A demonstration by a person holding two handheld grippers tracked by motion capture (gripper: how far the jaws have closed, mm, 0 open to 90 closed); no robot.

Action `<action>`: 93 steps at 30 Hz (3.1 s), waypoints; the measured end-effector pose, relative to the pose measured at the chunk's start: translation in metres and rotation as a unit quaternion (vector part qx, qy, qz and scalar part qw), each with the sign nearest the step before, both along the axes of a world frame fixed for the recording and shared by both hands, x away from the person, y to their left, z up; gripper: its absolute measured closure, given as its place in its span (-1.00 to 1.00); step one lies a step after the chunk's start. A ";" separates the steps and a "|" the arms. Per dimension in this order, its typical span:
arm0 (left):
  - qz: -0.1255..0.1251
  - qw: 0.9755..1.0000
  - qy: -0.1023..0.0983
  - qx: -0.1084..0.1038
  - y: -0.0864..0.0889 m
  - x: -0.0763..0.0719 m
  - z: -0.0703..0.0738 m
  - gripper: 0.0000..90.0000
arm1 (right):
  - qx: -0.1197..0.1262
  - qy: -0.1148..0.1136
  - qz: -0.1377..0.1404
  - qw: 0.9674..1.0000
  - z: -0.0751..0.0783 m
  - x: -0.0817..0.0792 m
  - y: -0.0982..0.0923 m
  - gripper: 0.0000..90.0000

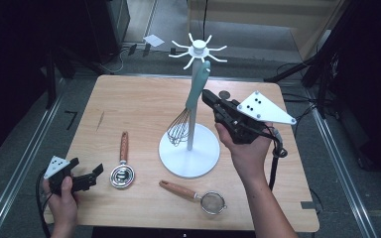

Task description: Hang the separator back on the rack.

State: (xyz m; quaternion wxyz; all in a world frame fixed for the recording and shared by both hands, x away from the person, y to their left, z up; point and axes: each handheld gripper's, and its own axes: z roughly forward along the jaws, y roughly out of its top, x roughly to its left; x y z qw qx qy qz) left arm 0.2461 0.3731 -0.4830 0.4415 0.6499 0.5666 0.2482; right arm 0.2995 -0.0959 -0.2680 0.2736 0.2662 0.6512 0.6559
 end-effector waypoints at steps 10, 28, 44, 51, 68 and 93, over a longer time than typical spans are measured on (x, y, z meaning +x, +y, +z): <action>0.000 1.000 0.000 0.000 0.000 0.000 0.000 -1.00 | 0.016 -0.034 -0.019 0.999 0.013 0.003 -0.004 1.00; 0.001 1.000 -0.001 0.001 0.000 0.000 0.000 -1.00 | 0.028 -0.057 -0.003 0.998 0.018 -0.004 0.014 1.00; 0.000 1.000 0.000 0.001 0.000 0.000 0.000 -1.00 | 0.008 -0.053 0.015 0.998 0.015 -0.008 0.026 1.00; 0.001 1.000 -0.001 0.002 -0.001 0.000 0.000 -1.00 | -0.005 -0.056 0.011 0.998 0.008 -0.010 0.016 0.86; -0.001 1.000 -0.001 0.009 -0.002 -0.001 0.000 -1.00 | -0.043 0.010 -0.032 0.999 -0.050 -0.010 -0.026 0.16; 0.000 1.000 -0.007 0.013 -0.003 -0.002 0.000 -1.00 | -0.067 0.113 -0.096 0.987 -0.142 -0.022 -0.094 0.17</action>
